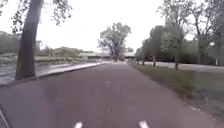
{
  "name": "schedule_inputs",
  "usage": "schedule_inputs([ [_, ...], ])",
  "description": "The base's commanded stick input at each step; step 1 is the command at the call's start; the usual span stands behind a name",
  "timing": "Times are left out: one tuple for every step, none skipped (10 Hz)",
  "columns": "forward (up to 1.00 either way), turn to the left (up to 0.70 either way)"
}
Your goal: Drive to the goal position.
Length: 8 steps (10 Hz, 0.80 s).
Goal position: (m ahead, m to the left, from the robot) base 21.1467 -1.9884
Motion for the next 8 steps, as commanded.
schedule_inputs([
  [0.70,0.00],
  [0.70,0.00],
  [0.70,0.00],
  [0.70,0.00],
  [0.70,0.00],
  [0.70,0.00],
  [0.70,0.00],
  [0.70,0.00],
])
